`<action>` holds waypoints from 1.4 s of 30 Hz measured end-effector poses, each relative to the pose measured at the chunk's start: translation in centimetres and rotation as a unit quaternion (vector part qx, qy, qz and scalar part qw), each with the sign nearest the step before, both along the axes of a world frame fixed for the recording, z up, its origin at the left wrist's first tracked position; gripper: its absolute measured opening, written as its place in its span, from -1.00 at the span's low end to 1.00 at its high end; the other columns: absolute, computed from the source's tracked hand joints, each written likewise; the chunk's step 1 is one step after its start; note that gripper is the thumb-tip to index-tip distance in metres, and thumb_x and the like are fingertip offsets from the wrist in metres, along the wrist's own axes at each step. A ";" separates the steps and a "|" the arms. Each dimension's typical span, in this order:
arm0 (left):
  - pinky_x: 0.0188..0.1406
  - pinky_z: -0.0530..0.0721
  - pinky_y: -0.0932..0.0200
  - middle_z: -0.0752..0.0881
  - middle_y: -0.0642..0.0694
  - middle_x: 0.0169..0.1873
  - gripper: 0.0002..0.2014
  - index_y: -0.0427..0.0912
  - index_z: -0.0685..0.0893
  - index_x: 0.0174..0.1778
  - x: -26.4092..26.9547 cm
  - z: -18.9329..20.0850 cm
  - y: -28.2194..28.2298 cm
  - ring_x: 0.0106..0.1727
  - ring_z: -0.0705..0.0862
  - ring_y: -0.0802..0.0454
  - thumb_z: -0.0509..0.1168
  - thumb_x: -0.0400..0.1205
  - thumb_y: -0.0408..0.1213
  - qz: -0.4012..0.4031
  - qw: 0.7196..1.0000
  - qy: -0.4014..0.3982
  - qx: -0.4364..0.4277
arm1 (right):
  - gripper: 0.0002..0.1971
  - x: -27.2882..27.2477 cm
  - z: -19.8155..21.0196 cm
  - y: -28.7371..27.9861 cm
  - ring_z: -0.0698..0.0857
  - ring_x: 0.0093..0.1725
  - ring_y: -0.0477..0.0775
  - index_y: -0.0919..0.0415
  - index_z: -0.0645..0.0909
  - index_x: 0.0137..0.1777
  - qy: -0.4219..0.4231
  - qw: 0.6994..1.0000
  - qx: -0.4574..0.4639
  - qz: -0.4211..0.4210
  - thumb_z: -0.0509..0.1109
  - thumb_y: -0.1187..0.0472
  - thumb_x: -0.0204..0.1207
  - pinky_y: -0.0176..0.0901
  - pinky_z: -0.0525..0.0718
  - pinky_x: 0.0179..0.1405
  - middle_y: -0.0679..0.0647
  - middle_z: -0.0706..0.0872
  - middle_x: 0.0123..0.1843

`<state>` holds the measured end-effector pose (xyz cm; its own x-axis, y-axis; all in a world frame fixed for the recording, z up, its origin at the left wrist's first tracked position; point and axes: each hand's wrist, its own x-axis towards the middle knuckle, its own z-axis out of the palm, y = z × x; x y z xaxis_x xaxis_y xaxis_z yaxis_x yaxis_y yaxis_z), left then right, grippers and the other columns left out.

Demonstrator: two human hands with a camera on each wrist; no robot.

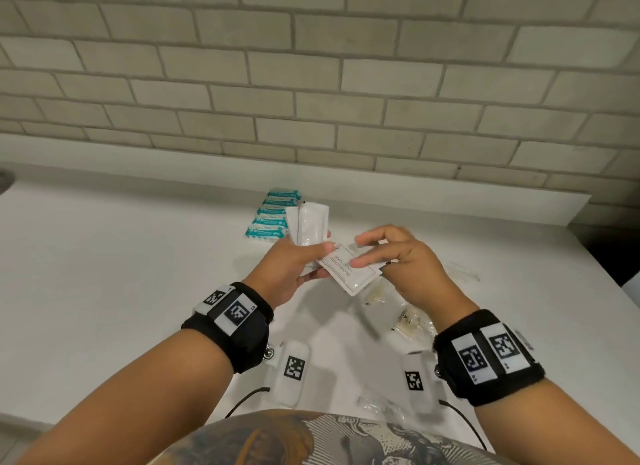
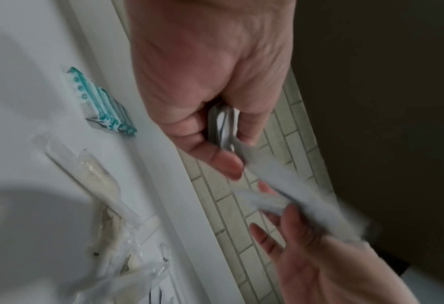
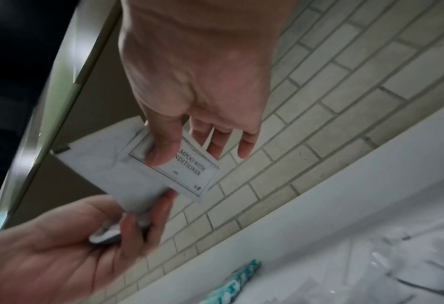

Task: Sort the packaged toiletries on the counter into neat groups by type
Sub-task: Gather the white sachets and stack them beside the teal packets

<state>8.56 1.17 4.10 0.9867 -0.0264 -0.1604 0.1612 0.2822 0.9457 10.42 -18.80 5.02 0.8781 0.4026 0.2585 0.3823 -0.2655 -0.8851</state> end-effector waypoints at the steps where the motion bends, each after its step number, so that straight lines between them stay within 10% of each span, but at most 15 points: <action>1: -0.20 0.75 0.19 0.77 -0.10 -0.10 -0.75 -0.18 0.58 0.19 0.1 0.1 0.2 -0.10 0.78 0.01 0.36 0.61 -0.39 0.014 1.000 -0.014 0.001 | -0.32 -0.1 -0.5 -0.2 0.60 0.19 -0.14 -0.23 0.82 -0.24 -0.016 0.999 -0.032 -0.010 0.32 0.70 0.36 -0.40 0.60 0.08 -0.19 0.69 0.08; 11: -0.27 0.72 0.26 0.75 -0.12 -0.06 -0.76 -0.16 0.56 0.18 0.5 0.3 0.2 -0.11 0.75 0.04 0.36 0.62 -0.32 0.041 0.999 0.000 0.027 | -0.45 -1.2 -1.6 -0.3 0.67 -0.15 -0.27 0.04 0.81 -0.17 0.001 0.998 0.041 -0.055 0.21 0.71 0.40 -0.53 0.53 -0.11 -0.10 0.69 -0.22; 14: -0.21 0.65 0.23 0.75 -0.08 0.11 -0.67 -0.20 0.58 0.26 0.3 0.1 -0.1 -0.05 0.72 0.03 0.38 0.61 -0.21 -0.050 0.993 0.013 0.104 | -0.51 -0.9 -1.0 -0.4 0.69 -0.10 -0.06 0.09 0.81 -0.19 0.027 0.999 0.036 -0.005 0.25 0.69 0.43 -0.38 0.59 -0.08 0.01 0.70 -0.19; 19: -0.42 0.44 0.30 0.76 -0.11 -0.19 -0.81 -0.12 0.61 0.12 -0.4 0.3 -1.1 -0.41 0.59 0.17 0.33 0.63 -0.19 -0.211 0.971 0.031 0.106 | -0.68 -0.4 -0.1 0.3 0.71 -0.14 -0.07 0.26 0.75 -0.16 0.061 0.995 0.078 -0.017 0.28 0.65 0.48 -0.41 0.62 -0.14 0.11 0.74 -0.16; 25: -0.36 0.43 0.26 0.72 -0.07 -0.20 -0.79 -0.16 0.63 0.07 0.3 0.3 -0.9 -0.25 0.59 0.08 0.44 0.55 -0.37 -0.095 0.986 0.008 0.140 | -0.64 0.8 -1.4 -0.1 0.77 -0.06 0.14 0.00 0.68 -0.06 0.101 0.979 0.111 -0.135 0.33 0.54 0.52 0.08 0.75 -0.06 0.09 0.79 -0.05; 31: -0.30 0.59 0.34 0.76 -0.09 -0.03 -0.80 -0.07 0.63 -0.02 0.9 -0.4 -0.8 -0.13 0.70 0.08 0.45 0.51 -0.35 0.049 0.982 0.001 0.183 | -0.87 1.2 -0.6 -1.3 0.67 -0.25 0.08 0.17 0.57 -0.19 0.149 0.943 0.227 -0.190 0.46 0.34 0.51 0.00 0.65 -0.14 0.09 0.69 -0.24; 42: -0.34 0.53 0.22 0.70 -0.01 -0.16 -0.67 -0.17 0.62 0.22 0.5 -0.2 -3.2 -0.25 0.60 0.11 0.44 0.55 -0.28 -0.070 0.978 -0.050 0.189 | -0.62 1.1 -1.2 2.9 0.75 -0.06 0.10 0.06 0.38 0.18 0.173 0.942 0.185 -0.220 0.50 0.17 0.49 0.15 0.76 -0.04 0.07 0.69 0.01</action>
<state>9.01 -2.07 3.89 0.9888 -0.1202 -0.0884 0.0754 -0.1088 0.9912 11.55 -15.94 3.82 0.9965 -0.0809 -0.0233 -0.0217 0.0212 -0.9995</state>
